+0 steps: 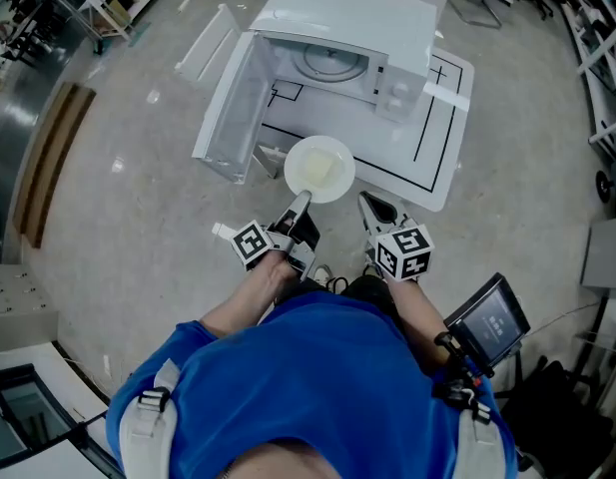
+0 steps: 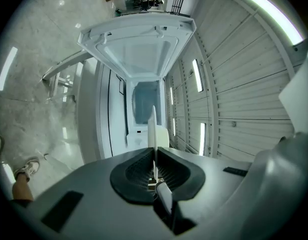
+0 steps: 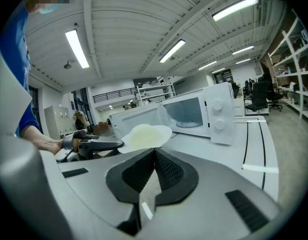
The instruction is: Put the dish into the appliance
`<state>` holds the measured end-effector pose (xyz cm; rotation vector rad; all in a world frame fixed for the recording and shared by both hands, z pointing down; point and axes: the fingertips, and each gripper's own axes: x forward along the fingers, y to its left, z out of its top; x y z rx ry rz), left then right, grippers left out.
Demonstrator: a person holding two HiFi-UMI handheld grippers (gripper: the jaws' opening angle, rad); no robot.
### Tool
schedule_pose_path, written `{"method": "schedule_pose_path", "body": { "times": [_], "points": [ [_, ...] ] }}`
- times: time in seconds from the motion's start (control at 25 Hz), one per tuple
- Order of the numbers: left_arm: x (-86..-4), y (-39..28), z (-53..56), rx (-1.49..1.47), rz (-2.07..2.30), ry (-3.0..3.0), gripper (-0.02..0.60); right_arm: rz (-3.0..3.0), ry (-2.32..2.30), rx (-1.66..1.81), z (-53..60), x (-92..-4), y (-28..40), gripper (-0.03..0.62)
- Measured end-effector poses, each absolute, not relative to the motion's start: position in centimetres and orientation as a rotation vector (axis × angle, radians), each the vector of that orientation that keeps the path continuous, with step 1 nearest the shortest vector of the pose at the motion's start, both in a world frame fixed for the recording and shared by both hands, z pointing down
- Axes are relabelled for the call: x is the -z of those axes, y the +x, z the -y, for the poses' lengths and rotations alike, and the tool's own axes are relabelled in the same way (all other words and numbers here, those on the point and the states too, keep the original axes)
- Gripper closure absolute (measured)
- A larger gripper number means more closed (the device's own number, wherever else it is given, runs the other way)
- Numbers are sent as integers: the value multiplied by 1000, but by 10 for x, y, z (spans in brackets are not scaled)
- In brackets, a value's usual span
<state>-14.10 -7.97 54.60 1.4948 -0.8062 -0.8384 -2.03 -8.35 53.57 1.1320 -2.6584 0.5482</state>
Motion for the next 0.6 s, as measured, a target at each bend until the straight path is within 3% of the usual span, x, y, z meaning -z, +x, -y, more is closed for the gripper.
{"method": "schedule_pose_path", "body": {
  "times": [0.6],
  "points": [
    [-555,-114,171,1000,989,1423,560,2745,822,-477,188,-536,1,592]
  ]
}}
